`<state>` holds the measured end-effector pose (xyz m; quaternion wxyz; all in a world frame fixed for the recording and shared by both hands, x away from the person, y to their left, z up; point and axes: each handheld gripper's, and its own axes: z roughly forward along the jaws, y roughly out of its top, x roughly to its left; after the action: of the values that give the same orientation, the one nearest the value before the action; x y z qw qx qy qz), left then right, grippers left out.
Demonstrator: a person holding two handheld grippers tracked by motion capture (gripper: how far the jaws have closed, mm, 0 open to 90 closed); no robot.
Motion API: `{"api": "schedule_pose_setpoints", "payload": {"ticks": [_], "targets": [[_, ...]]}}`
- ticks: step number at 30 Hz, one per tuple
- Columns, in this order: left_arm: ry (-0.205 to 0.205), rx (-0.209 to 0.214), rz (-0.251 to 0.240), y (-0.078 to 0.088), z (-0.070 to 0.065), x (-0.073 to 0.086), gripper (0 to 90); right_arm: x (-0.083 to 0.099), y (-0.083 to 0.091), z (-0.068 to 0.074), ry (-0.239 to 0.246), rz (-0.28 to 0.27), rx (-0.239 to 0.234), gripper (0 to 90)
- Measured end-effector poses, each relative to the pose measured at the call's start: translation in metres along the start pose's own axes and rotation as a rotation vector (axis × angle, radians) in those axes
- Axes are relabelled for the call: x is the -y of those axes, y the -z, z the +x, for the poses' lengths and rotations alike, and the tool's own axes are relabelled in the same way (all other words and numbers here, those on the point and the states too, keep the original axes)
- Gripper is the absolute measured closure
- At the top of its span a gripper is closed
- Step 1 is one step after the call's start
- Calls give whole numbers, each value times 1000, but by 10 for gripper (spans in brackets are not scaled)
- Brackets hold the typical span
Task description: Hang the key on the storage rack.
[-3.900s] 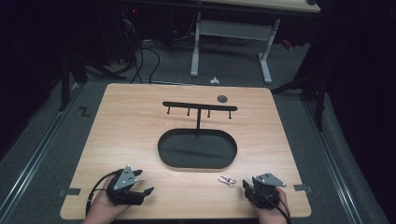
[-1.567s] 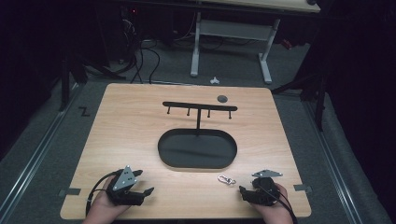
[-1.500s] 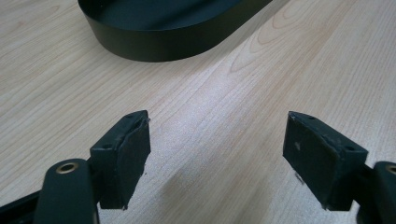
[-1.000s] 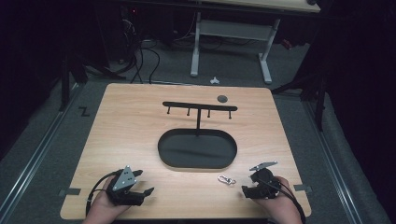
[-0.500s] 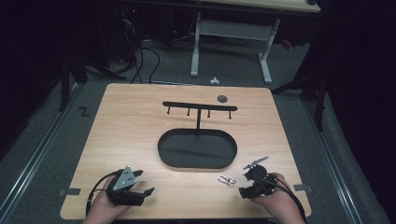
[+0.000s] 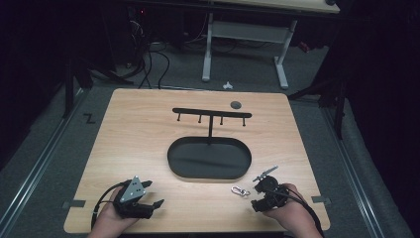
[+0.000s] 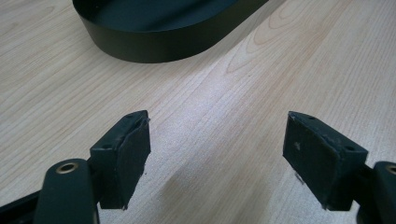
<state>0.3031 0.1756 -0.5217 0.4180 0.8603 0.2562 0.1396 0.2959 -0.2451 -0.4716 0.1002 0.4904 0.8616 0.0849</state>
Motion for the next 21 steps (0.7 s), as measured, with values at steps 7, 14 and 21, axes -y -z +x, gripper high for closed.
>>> {"api": "schedule_pose_setpoints", "payload": {"ticks": [7, 14, 21], "targets": [[0, 2, 3, 0, 0, 0, 237, -7, -2, 0, 5, -11, -28, 493], [1, -1, 0, 0, 1, 0, 237, -23, -9, 7, 51, 2, -32, 574], [3, 0, -2, 0, 1, 1, 238, -29, -15, 11, 61, -1, -44, 718]]}}
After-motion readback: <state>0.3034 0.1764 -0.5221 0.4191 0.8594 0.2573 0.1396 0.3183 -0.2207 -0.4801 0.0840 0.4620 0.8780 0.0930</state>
